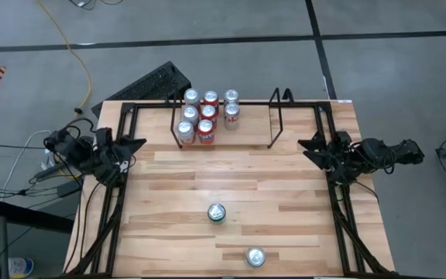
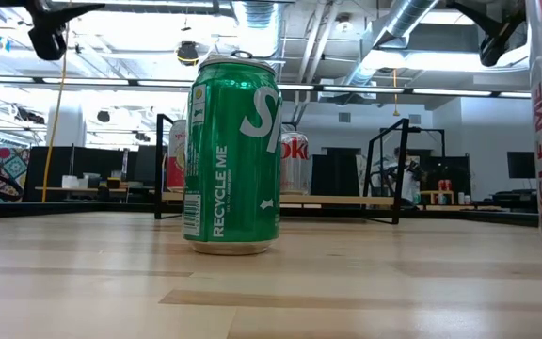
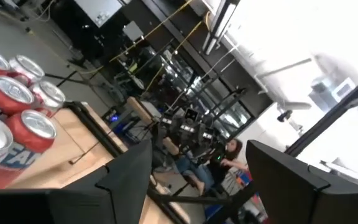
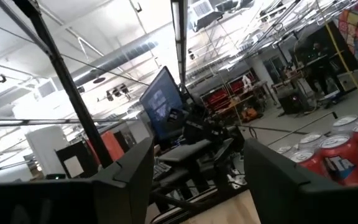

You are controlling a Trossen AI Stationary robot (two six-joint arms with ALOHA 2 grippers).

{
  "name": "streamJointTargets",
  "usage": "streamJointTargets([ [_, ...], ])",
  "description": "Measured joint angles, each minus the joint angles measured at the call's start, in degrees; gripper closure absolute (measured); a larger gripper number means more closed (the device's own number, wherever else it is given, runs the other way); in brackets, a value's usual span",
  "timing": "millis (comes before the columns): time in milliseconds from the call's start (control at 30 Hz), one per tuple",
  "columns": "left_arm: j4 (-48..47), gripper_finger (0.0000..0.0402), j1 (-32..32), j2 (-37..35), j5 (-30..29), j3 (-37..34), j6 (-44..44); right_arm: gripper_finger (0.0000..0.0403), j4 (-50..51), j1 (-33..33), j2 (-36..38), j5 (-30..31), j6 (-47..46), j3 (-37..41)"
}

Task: Place canned beverage on shelf
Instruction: Put the silver soda can on the shelf aligned with the other silver soda cans

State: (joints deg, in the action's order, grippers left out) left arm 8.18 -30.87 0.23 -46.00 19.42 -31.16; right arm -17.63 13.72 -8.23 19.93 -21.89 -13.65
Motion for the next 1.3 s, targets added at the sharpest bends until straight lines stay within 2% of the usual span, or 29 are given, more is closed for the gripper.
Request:
streamJointTargets([
  [100, -1.3, 0.0155, 0.0, 0.0, -1.0, 0.0, -0.9, 0.0179, 0.0, 0.0, 0.0, 1.4, 0.1, 0.0],
  [300, -1.8, 0.0155, 0.0, 0.2, -8.7, 0.0, -6.0, 0.0179, -1.0, 0.0, 0.0, 2.8, 0.0, 0.0],
  [467, -1.7, 0.0155, 0.0, 0.6, -7.1, 0.0, -8.6, 0.0179, 0.0, 0.1, 0.0, 2.2, -0.1, -1.2],
  [567, -0.8, 0.0155, 0.0, 1.8, -3.9, 0.0, -8.5, 0.0179, 3.1, 0.1, 0.0, -0.8, 2.0, -4.3],
  [700, -0.6, 0.0155, 0.0, 4.4, -3.7, 0.0, -9.5, 0.0179, 9.8, 0.1, -1.6, -3.1, 2.9, -10.1],
  [800, 0.1, 0.0155, 0.0, 5.2, -3.3, 0.0, -9.0, 0.0179, 18.0, 0.1, -4.8, -3.3, 2.9, -15.7],
  [933, 1.4, 0.0155, 0.0, 4.1, 0.8, 1.3, -4.2, 0.0179, 26.7, 0.1, -12.3, -3.3, 2.9, -21.6],
  [1033, 1.1, 0.0155, 0.0, 3.0, 3.6, 3.9, 0.2, 0.0179, 26.1, 0.1, -18.3, -3.3, 2.9, -24.7],
  [1200, -5.4, 0.0155, 0.0, 1.5, 3.2, 8.7, 5.2, 0.0179, 23.8, 0.1, -26.2, -3.3, 3.5, -30.5],
  [1300, -8.0, 0.0155, 0.0, 0.8, 3.1, 10.5, 6.8, 0.0179, 18.3, 0.2, -29.0, -6.6, 8.0, -32.0],
])
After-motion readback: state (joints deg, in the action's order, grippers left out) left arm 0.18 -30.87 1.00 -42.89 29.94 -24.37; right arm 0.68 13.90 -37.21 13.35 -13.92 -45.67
